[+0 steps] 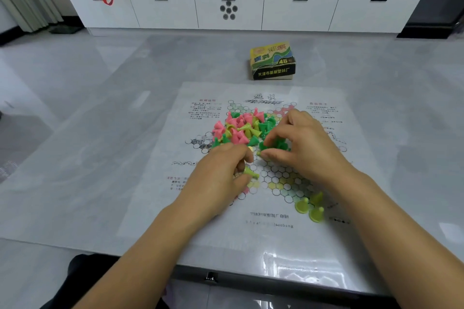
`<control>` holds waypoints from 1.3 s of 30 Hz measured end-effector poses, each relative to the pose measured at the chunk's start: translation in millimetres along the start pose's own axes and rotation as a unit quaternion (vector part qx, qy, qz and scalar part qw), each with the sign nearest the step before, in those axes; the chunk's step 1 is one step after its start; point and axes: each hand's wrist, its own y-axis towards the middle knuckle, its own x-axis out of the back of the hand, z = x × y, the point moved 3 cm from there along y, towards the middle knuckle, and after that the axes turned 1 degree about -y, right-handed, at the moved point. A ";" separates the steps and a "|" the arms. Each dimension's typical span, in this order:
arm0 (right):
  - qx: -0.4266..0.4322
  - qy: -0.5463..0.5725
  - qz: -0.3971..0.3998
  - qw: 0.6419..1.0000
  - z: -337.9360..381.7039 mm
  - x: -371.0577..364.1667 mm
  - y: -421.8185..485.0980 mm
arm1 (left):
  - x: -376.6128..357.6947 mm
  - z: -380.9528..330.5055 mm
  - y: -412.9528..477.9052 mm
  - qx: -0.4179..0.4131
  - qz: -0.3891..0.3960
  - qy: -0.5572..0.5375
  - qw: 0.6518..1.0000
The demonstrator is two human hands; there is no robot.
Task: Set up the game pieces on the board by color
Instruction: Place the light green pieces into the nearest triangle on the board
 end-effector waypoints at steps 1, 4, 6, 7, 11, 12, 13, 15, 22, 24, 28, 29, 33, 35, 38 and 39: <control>0.000 -0.015 0.007 1.000 0.7 -1.4 2.0 | -0.3 0.7 -0.1 -0.006 0.001 -0.002 1.000; 0.004 -0.060 0.036 0.998 0.4 -3.3 5.0 | 0.1 3.1 -0.1 -0.021 -0.003 -0.005 1.000; 0.017 -0.073 0.042 0.996 0.0 -2.6 4.8 | 0.4 3.9 -0.5 -0.025 -0.011 -0.022 0.999; 0.027 -0.068 0.040 0.997 0.4 -0.9 3.7 | 0.5 3.9 -0.9 -0.022 -0.015 -0.036 0.999; -0.020 0.104 -0.009 0.994 -3.7 23.2 -2.8 | -1.6 0.3 -3.2 -0.003 -0.005 -0.085 0.996; -0.048 0.154 -0.026 0.987 -9.2 30.9 -5.7 | -2.9 -2.0 -3.7 -0.004 0.000 -0.094 0.996; -0.070 0.193 -0.038 0.978 -15.2 37.6 -9.2 | -4.3 -4.5 -3.9 -0.009 0.004 -0.104 0.994; -0.102 0.239 -0.040 0.965 -27.6 45.9 -17.5 | -7.7 -10.4 -4.0 -0.029 0.009 -0.115 0.993; -0.126 0.223 0.059 0.965 -44.1 38.6 -46.3 | -21.4 -21.0 -2.7 -0.036 0.031 -0.118 0.992; -0.122 0.203 0.068 0.969 -45.7 35.4 -52.0 | -22.7 -21.1 -2.5 -0.032 0.036 -0.114 0.992; -0.102 0.183 0.070 0.975 -48.4 32.7 -59.2 | -22.8 -18.1 -3.3 -0.020 0.054 -0.135 0.989; -0.102 0.181 0.069 0.976 -49.1 33.0 -60.5 | -22.6 -18.0 -3.5 -0.020 0.054 -0.132 0.990; -0.119 0.186 0.074 0.972 -51.5 34.7 -64.0 | -23.5 -19.6 -4.1 -0.030 0.051 -0.112 0.992; -0.113 0.182 0.089 0.973 -49.8 34.8 -65.5 | -24.7 -21.1 -4.5 -0.033 0.048 -0.111 0.992; -0.098 0.183 0.104 0.973 -46.9 33.1 -66.0 | -26.9 -23.5 -4.8 -0.034 0.048 -0.109 0.992; -0.096 0.184 0.104 0.973 -46.5 32.8 -65.8 | -27.6 -24.1 -4.8 -0.034 0.048 -0.104 0.993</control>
